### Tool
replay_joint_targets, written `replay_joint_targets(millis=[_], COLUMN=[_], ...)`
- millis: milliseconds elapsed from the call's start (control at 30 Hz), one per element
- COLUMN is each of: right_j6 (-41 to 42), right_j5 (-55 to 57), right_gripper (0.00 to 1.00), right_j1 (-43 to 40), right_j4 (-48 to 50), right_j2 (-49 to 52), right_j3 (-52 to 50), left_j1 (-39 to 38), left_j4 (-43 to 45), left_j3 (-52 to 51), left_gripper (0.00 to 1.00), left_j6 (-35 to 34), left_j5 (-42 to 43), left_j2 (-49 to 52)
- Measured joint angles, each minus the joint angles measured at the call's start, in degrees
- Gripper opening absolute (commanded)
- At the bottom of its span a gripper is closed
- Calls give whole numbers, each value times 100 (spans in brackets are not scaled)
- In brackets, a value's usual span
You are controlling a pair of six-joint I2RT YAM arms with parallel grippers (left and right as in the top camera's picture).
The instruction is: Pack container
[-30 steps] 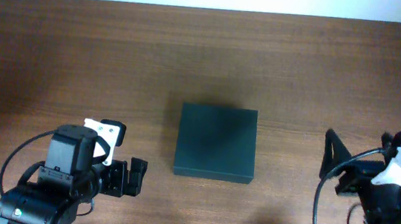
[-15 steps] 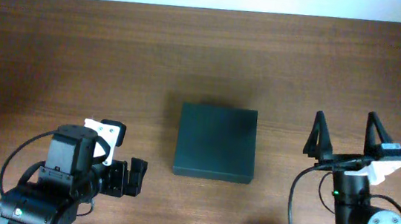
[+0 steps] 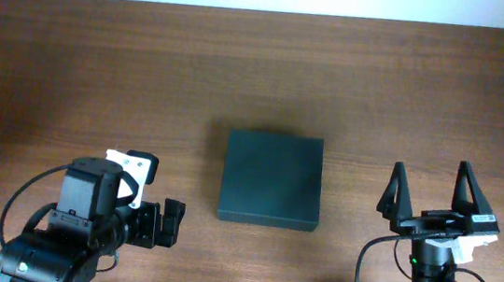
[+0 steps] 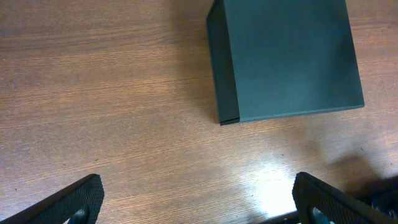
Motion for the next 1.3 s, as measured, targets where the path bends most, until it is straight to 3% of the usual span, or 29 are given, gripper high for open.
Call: replay_joint_targets(millis=[500,1300], right_j6=[-2,0], right_j5=[0,-44], right_gripper=[99,99], right_j1=[-433,-439], right_j4=[-857,-645], right_j2=[-420,-1084], right_j3=[-20,-907], left_j1=[0,0], left_j4=[0,0], left_j3=[0,0], left_gripper=[99,99], left_j6=[0,0], left_j5=[0,0], left_j2=[0,0])
